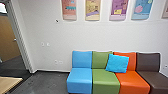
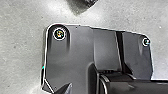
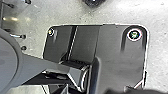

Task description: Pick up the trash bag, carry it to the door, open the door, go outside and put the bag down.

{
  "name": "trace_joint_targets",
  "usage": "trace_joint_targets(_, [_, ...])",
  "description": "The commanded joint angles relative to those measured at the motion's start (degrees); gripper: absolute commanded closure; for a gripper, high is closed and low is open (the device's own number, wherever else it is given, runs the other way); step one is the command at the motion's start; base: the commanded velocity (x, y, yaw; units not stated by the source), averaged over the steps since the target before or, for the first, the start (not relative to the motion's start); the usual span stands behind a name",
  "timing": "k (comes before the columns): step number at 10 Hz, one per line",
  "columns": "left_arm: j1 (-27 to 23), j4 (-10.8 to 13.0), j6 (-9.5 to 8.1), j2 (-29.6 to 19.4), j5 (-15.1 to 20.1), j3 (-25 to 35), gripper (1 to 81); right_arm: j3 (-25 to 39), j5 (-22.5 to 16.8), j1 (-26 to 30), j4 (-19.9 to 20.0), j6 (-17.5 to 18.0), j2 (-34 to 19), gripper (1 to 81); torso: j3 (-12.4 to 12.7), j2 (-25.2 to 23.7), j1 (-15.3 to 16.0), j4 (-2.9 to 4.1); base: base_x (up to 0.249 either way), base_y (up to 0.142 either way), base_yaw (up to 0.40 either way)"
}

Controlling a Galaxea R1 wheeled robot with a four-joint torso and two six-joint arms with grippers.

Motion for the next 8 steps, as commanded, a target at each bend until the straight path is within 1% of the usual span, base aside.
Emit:
trace_joint_targets(1, [-3.88, -0.67, 0.29, -1.00, 3.65, 1.54, 1.0, 6.09, -3.17, 4.49, 3.03, 0.17, -5.96, 1.0, -4.50, -5.47, 3.54, 0.00, 0.000, 0.000, 0.000])
trace_joint_targets(2, [-4.15, -0.76, 0.29, -1.18, 3.74, 1.63, 1.0, 8.20, -3.09, 4.84, 3.29, 0.25, -7.45, 1.0, -5.50, -7.44, 4.76, 0.00, 0.000, 0.000, 0.000])
trace_joint_targets(3, [-4.32, -1.19, 0.29, -1.44, 3.74, 1.72, 1.0, 9.09, -3.17, 5.28, 3.99, 0.25, -8.07, 1.0, -6.10, -8.92, 5.68, -0.02, 0.000, 0.000, 0.000])
trace_joint_targets(4, [-4.50, -1.55, 0.29, -1.62, 4.17, 1.80, 1.0, 9.17, -3.18, 5.63, 4.17, 0.17, -8.16, 1.0, -7.46, -10.47, 6.67, -0.02, 0.000, 0.000, 0.000])
trace_joint_targets(6, [-4.93, -1.64, 0.29, -1.88, 4.35, 2.42, 1.0, 9.44, -3.26, 6.07, 4.35, 0.34, -8.69, 1.0, -11.26, -14.52, 9.22, -0.02, 0.000, 0.000, 0.000])
trace_joint_targets(7, [-5.46, -1.99, 0.29, -2.23, 4.44, 2.77, 1.0, 10.05, -3.44, 6.51, 5.48, 0.35, -9.65, 1.0, -13.25, -16.62, 10.56, -0.02, 0.000, 0.000, 0.000])
trace_joint_targets(8, [-6.42, -2.60, 0.21, -2.67, 5.31, 3.21, 1.0, 10.93, -3.53, 7.20, 6.02, 0.34, -10.62, 1.0, -15.23, -18.70, 11.87, -0.02, 0.000, 0.000, 0.000])
